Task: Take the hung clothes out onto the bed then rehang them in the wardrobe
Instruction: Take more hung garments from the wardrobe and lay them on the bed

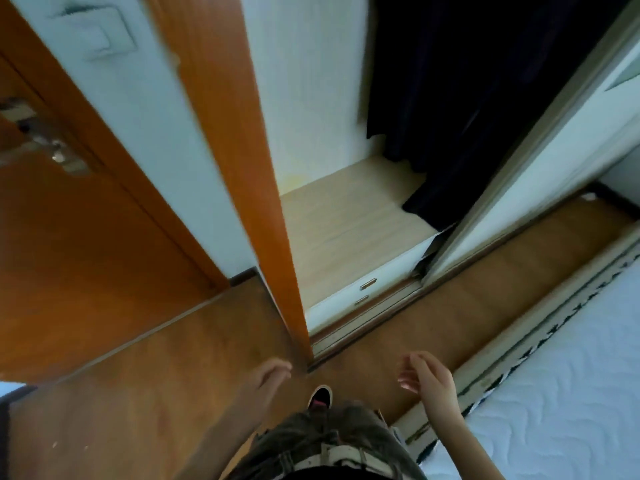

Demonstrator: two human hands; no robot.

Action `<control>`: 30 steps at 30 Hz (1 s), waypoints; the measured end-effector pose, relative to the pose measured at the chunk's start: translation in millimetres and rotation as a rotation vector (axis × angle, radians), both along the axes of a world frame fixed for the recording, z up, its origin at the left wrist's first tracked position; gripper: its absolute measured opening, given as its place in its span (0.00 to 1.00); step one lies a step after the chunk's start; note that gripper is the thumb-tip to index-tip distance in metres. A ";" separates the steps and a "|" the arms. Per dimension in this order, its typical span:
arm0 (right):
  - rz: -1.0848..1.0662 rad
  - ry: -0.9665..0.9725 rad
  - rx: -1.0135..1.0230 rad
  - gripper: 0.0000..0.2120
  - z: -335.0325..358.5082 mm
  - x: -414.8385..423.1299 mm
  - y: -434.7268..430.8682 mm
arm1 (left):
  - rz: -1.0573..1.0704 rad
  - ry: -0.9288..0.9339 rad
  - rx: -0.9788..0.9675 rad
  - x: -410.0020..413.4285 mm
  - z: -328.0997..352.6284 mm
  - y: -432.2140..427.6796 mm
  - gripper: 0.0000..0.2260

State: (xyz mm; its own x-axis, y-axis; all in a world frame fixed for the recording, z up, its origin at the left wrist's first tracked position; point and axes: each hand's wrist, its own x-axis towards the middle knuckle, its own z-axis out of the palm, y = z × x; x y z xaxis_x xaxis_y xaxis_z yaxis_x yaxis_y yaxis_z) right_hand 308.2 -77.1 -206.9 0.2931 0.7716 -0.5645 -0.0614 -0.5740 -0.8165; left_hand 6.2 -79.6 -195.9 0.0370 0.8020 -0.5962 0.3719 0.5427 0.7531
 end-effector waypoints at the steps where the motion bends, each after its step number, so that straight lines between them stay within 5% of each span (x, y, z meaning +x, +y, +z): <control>1: -0.038 -0.015 -0.001 0.12 0.5 7.2 5.6 | -0.080 -0.007 0.008 13.6 6.7 21.6 0.10; 9: -0.234 -0.057 -0.013 0.11 13.0 68.1 66.3 | -0.377 -0.038 0.133 118.8 25.2 144.6 0.12; 16: -0.167 0.033 0.142 0.11 40.8 146.8 199.6 | -0.182 -0.126 0.291 196.9 23.3 251.4 0.08; 21: 0.009 -0.032 0.424 0.13 123.2 208.0 327.3 | -0.020 -0.164 0.456 256.1 84.9 355.8 0.11; 30: 0.079 -0.235 1.234 0.10 396.4 255.8 471.4 | 0.020 -0.285 1.016 330.3 337.3 516.2 0.10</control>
State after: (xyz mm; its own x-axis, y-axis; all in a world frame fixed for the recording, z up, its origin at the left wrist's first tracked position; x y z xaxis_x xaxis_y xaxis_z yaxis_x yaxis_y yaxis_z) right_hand 564.0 394.3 189.5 0.2171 0.7671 0.6037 0.1580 0.5827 -0.7972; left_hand 336.5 436.6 141.5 0.0514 0.9216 0.3848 0.1077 -0.3882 0.9153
